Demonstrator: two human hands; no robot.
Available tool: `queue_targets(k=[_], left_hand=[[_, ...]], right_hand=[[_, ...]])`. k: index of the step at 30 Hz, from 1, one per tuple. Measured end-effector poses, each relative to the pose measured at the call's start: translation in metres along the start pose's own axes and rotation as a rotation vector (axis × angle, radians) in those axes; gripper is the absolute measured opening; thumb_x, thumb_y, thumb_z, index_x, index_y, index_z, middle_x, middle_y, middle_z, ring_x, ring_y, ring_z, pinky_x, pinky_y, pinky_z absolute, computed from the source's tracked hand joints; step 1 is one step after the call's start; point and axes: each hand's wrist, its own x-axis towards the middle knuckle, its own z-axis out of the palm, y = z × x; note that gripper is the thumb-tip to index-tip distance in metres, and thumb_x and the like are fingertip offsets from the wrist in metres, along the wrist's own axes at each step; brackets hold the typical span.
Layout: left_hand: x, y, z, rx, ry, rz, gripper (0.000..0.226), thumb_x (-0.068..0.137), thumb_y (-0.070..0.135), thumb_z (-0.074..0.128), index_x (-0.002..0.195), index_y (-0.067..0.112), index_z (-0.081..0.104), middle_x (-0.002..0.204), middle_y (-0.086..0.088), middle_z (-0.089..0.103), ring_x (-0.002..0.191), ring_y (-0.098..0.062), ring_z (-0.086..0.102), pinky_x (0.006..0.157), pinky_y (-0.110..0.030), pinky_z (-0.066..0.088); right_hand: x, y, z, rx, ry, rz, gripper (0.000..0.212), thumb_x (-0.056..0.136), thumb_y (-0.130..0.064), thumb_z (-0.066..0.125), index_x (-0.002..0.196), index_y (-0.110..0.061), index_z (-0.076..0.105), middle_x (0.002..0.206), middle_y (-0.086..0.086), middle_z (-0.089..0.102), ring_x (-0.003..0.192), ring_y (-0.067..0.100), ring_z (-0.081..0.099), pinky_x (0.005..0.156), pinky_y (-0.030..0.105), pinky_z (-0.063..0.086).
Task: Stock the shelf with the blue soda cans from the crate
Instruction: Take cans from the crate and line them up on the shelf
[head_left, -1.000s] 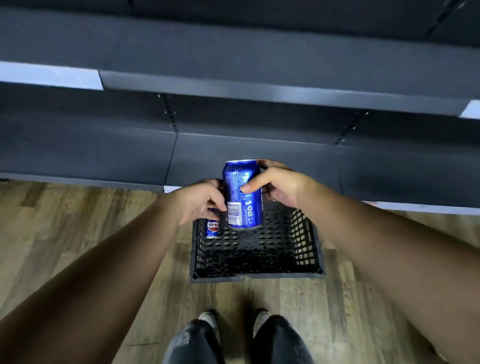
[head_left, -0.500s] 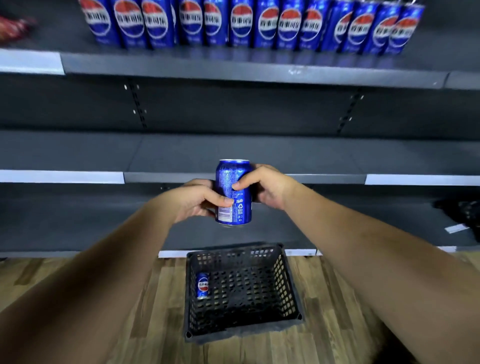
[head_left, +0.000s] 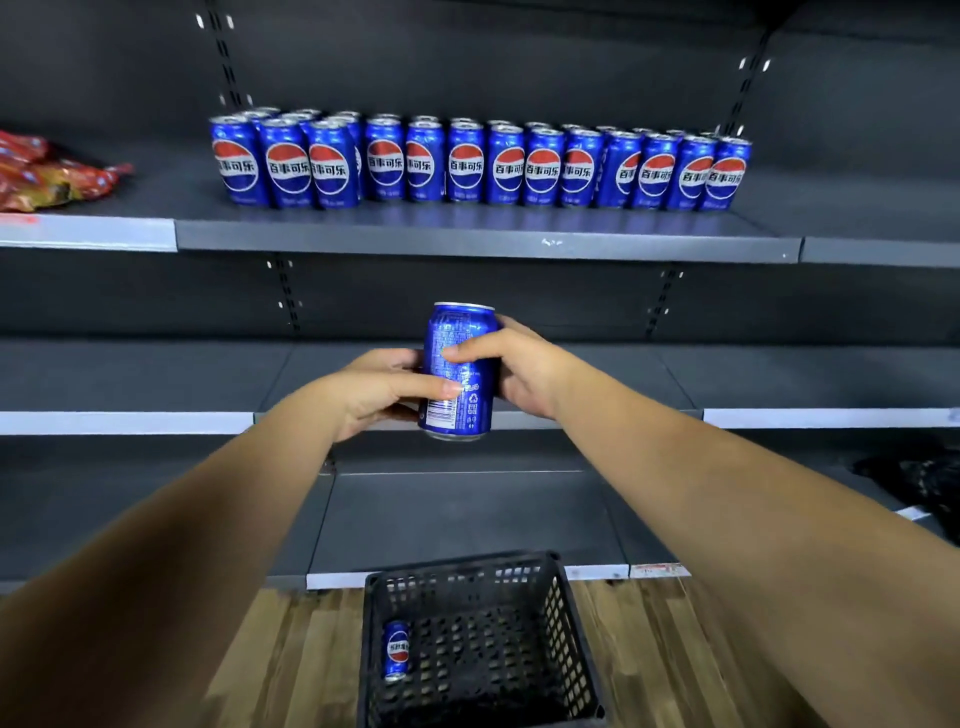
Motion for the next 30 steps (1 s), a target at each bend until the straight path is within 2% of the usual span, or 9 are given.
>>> queue_targets(k=[3, 8, 10, 13, 17, 20, 22, 27, 30], left_hand=[[-0.001, 0.013, -0.002, 0.042, -0.03, 0.013, 0.029, 0.068, 0.009, 0.076, 0.093, 0.017, 0.065, 0.079, 0.004, 0.074, 0.071, -0.009, 0.069, 0.069, -0.022, 0.054], [-0.002, 0.029, 0.005, 0.058, 0.001, 0.028, 0.027, 0.075, 0.007, 0.073, 0.098, 0.015, 0.062, 0.082, 0.002, 0.072, 0.075, -0.013, 0.066, 0.074, -0.029, 0.051], [-0.002, 0.032, 0.01, 0.044, 0.034, 0.037, 0.049, 0.065, 0.013, 0.077, 0.109, 0.013, 0.056, 0.094, -0.001, 0.07, 0.081, -0.015, 0.065, 0.075, -0.032, 0.051], [-0.002, 0.033, 0.015, -0.061, 0.051, 0.033, 0.071, 0.052, 0.022, 0.078, 0.117, 0.013, 0.049, 0.103, -0.004, 0.068, 0.089, -0.021, 0.065, 0.09, -0.042, 0.048], [-0.003, 0.034, 0.02, -0.214, -0.019, 0.038, 0.047, 0.06, 0.016, 0.072, 0.105, 0.014, 0.057, 0.085, -0.001, 0.073, 0.083, -0.021, 0.066, 0.092, -0.043, 0.047], [-0.006, 0.038, 0.025, -0.179, -0.014, 0.03, 0.023, 0.075, 0.005, 0.073, 0.094, 0.012, 0.063, 0.077, -0.002, 0.073, 0.078, -0.018, 0.066, 0.089, -0.041, 0.05], [-0.007, 0.039, 0.026, -0.125, 0.008, 0.026, 0.011, 0.084, 0.007, 0.065, 0.093, 0.012, 0.064, 0.077, -0.001, 0.073, 0.074, -0.016, 0.067, 0.083, -0.037, 0.053], [-0.006, 0.042, 0.023, -0.005, 0.111, 0.057, 0.022, 0.08, 0.013, 0.071, 0.101, 0.013, 0.065, 0.091, -0.005, 0.072, 0.085, -0.02, 0.068, 0.085, -0.037, 0.054], [-0.002, 0.048, 0.025, 0.051, 0.215, 0.117, 0.022, 0.076, 0.014, 0.077, 0.094, 0.016, 0.066, 0.086, 0.0, 0.072, 0.073, -0.011, 0.068, 0.067, -0.019, 0.055]], right_hand=[[0.001, -0.011, -0.001, -0.032, 0.014, -0.029, 0.052, 0.074, 0.001, 0.072, 0.123, -0.003, 0.055, 0.106, 0.013, 0.068, 0.093, 0.027, 0.067, 0.082, 0.039, 0.055], [0.001, -0.025, -0.003, -0.084, 0.05, -0.078, 0.053, 0.069, -0.002, 0.074, 0.119, -0.001, 0.058, 0.097, 0.012, 0.07, 0.085, 0.025, 0.067, 0.079, 0.037, 0.056], [0.0, -0.031, -0.006, -0.063, 0.022, -0.081, 0.056, 0.058, -0.004, 0.073, 0.113, -0.002, 0.06, 0.092, 0.011, 0.07, 0.082, 0.025, 0.067, 0.076, 0.035, 0.055], [-0.002, -0.039, -0.012, -0.016, -0.046, -0.079, 0.037, 0.054, -0.008, 0.063, 0.091, -0.007, 0.063, 0.078, 0.007, 0.069, 0.071, 0.021, 0.066, 0.071, 0.031, 0.056], [-0.007, -0.05, -0.014, 0.093, -0.106, -0.052, 0.029, 0.054, -0.005, 0.055, 0.082, -0.005, 0.063, 0.071, 0.007, 0.07, 0.067, 0.021, 0.066, 0.077, 0.033, 0.053], [-0.008, -0.053, -0.014, 0.143, -0.135, -0.009, 0.032, 0.056, 0.001, 0.057, 0.087, -0.004, 0.063, 0.078, 0.01, 0.07, 0.072, 0.023, 0.067, 0.081, 0.035, 0.053], [-0.006, -0.051, -0.014, 0.17, -0.153, 0.009, 0.031, 0.062, 0.001, 0.056, 0.092, -0.002, 0.063, 0.086, 0.013, 0.07, 0.08, 0.026, 0.067, 0.086, 0.038, 0.052], [-0.003, -0.053, -0.01, 0.128, -0.18, 0.022, 0.041, 0.059, -0.001, 0.065, 0.099, -0.002, 0.062, 0.095, 0.014, 0.067, 0.087, 0.026, 0.064, 0.085, 0.037, 0.051], [-0.001, -0.058, -0.01, 0.088, -0.179, -0.002, 0.034, 0.064, -0.016, 0.063, 0.096, -0.006, 0.064, 0.093, 0.011, 0.07, 0.087, 0.024, 0.065, 0.085, 0.036, 0.051]])
